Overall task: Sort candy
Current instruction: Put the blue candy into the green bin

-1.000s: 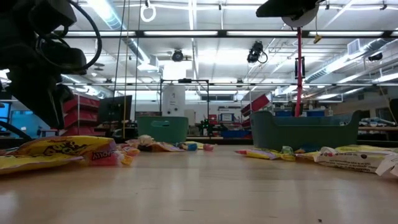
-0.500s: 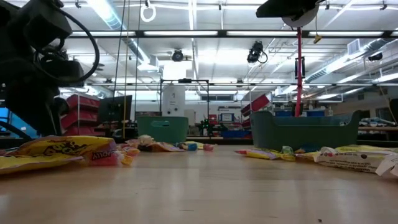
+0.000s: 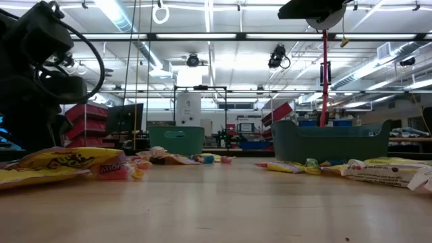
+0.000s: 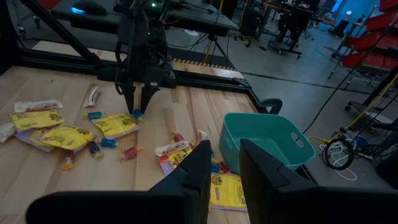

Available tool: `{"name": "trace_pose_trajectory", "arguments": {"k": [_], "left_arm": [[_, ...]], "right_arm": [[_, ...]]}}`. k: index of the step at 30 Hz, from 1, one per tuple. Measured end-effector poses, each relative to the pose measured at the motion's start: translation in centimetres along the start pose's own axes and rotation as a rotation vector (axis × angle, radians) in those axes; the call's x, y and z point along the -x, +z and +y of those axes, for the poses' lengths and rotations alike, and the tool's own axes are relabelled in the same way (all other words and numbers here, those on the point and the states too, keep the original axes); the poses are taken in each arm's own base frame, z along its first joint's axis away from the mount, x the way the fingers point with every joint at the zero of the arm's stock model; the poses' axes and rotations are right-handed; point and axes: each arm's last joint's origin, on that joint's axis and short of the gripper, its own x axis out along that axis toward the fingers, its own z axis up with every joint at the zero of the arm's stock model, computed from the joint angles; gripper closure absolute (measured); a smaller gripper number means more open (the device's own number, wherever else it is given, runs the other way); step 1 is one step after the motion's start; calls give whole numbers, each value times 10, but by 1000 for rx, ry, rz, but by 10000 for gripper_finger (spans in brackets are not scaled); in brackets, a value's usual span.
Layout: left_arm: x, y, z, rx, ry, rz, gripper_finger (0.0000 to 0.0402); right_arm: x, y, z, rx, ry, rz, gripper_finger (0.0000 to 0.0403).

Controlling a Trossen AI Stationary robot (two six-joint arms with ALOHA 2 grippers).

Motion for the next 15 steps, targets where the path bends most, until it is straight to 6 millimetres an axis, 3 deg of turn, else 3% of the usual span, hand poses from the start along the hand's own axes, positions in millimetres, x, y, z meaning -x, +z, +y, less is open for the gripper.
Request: {"name": "trace_pose_trajectory", "arguments": {"k": [9, 15], "left_arm": [[0, 0, 1, -2, 28, -12, 266], [0, -1, 2, -8, 41, -1, 287]], "right_arm": [[0, 0, 0, -14, 0, -2, 332], [0, 0, 0, -17, 0, -2, 329]]}}
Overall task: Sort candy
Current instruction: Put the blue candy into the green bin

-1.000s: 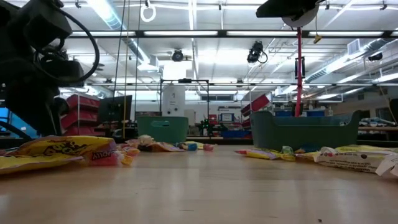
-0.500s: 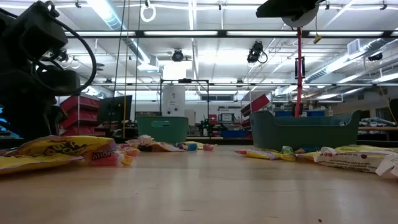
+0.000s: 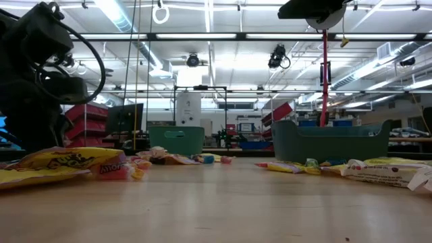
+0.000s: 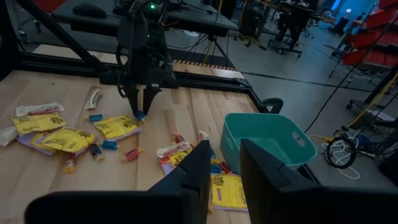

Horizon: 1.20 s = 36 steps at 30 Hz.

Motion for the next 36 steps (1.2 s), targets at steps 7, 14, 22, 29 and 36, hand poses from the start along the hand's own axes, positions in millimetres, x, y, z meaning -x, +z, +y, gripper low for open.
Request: {"name": "trace_pose_trajectory", "arguments": {"k": [7, 14, 22, 29, 36], "left_arm": [[0, 0, 0, -4, 6, 4, 336], [0, 0, 0, -6, 4, 4, 347], [0, 0, 0, -6, 0, 3, 347], [0, 0, 0, -6, -3, 0, 347], [5, 6, -4, -12, -16, 10, 347]], "right_arm": [[0, 0, 0, 0, 0, 0, 327], [0, 0, 0, 1, 0, 0, 327], [0, 0, 0, 1, 0, 0, 327], [0, 0, 0, 1, 0, 0, 326], [0, 0, 0, 1, 0, 0, 327]]}}
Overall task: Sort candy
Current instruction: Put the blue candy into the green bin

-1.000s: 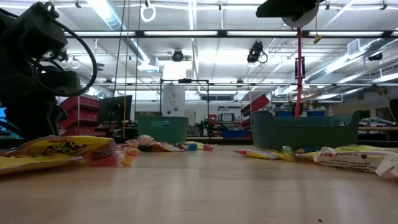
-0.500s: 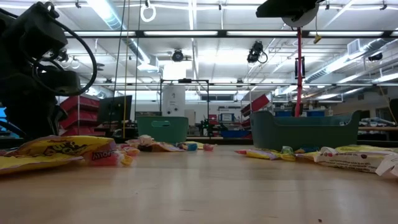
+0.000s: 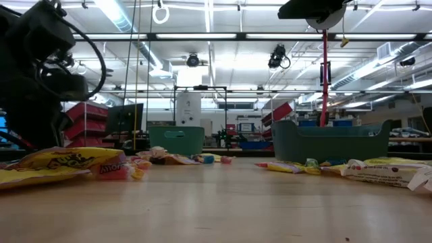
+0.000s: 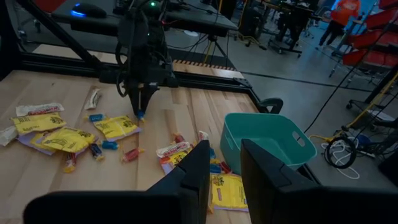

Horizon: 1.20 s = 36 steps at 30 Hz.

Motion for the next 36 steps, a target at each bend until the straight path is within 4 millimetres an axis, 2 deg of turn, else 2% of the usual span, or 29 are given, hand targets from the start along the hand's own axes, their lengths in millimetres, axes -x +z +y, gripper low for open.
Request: {"name": "trace_pose_trajectory", "arguments": {"k": [10, 15, 19, 26, 30, 36], "left_arm": [[13, 18, -10, -61, -26, -44, 347], [27, 40, -20, -161, -7, -157, 347], [47, 65, -28, -286, 105, -315, 347], [88, 108, -39, -514, 416, -600, 348], [107, 130, -35, -549, 513, -676, 348], [124, 153, -11, -470, 605, -698, 348]], "right_arm": [[0, 0, 0, 0, 0, 0, 327], [0, 0, 0, 0, 0, 0, 327], [0, 0, 0, 0, 0, 0, 327], [0, 0, 0, 0, 0, -1, 327], [0, 0, 0, 0, 0, -1, 326], [0, 0, 0, 0, 0, -1, 325]]}}
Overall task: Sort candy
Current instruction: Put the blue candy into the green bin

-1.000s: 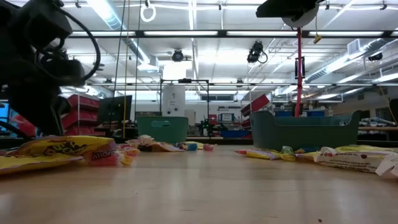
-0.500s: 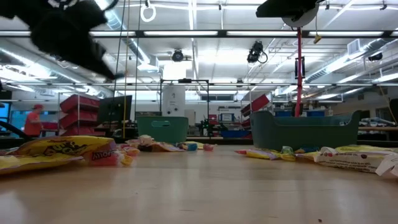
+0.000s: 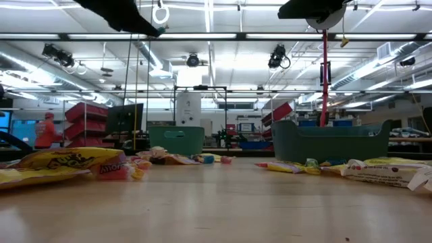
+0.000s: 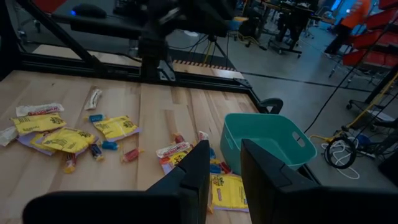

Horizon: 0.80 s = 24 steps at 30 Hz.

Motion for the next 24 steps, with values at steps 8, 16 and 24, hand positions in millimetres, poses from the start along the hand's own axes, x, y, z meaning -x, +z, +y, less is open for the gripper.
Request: {"name": "trace_pose_trajectory", "arguments": {"k": [8, 16, 24], "left_arm": [[-32, -18, 31, 65, -26, 73, 349], [-80, -49, 46, 113, -81, 190, 349], [-121, -68, 60, 205, -172, 329, 349]], "right_arm": [[0, 0, 0, 0, 0, 0, 325], [0, 0, 0, 0, -1, 0, 325], [0, 0, -1, 0, -2, 0, 325]]}}
